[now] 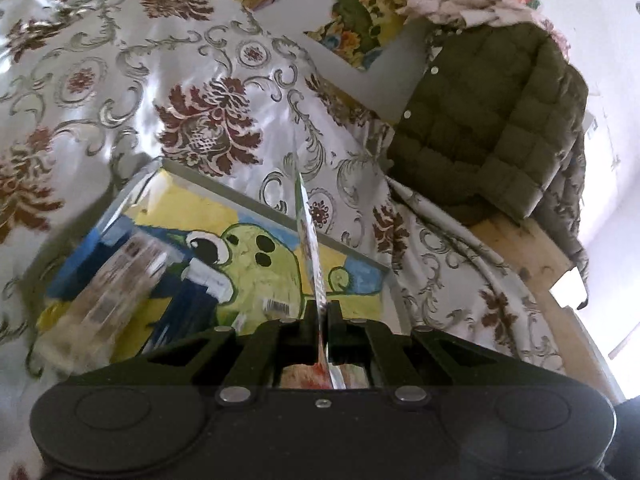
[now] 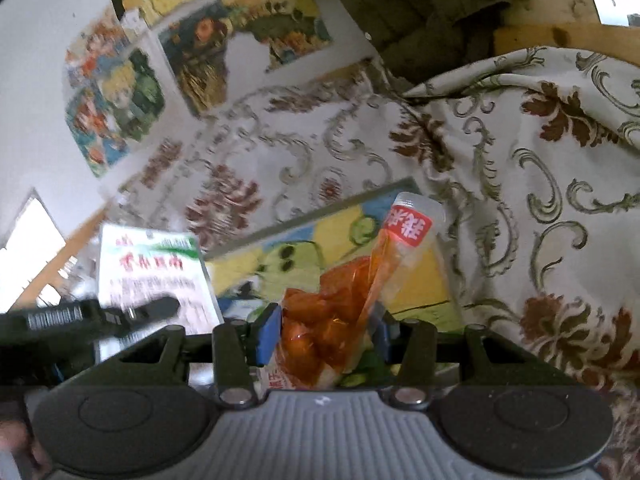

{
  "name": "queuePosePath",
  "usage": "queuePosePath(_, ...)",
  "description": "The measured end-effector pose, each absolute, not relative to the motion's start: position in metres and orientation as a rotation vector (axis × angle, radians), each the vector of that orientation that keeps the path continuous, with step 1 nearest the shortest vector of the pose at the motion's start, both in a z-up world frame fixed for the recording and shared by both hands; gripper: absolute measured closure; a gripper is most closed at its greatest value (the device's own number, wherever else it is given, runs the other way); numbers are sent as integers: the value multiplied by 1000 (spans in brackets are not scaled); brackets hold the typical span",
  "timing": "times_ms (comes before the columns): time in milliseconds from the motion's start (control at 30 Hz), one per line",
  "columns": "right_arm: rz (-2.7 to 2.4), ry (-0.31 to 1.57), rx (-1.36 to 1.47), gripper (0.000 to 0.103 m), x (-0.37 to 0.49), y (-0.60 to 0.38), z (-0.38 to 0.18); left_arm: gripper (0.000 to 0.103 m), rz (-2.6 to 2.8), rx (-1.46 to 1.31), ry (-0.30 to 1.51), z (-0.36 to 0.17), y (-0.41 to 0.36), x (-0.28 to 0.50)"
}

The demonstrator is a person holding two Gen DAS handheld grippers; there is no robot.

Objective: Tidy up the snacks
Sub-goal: 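Carry the white packet and orange bag into the grey tray, opening both tools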

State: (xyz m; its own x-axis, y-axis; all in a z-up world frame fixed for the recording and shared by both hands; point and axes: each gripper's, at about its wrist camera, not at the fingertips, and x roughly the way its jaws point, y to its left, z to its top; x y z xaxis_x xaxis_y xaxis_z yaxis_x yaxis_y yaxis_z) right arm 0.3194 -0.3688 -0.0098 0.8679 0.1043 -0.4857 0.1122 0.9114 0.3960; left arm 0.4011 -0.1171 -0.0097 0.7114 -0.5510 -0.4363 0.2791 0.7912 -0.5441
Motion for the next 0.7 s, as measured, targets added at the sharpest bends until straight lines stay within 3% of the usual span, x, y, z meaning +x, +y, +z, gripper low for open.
queuePosePath(533,-57,601,311,50,341,-362,-26,99,-445,-395,718,-36,-142,429)
queuePosePath(700,-88,611,303,39,343,-363,-28,93,-387,-331,748,-38,-143,430)
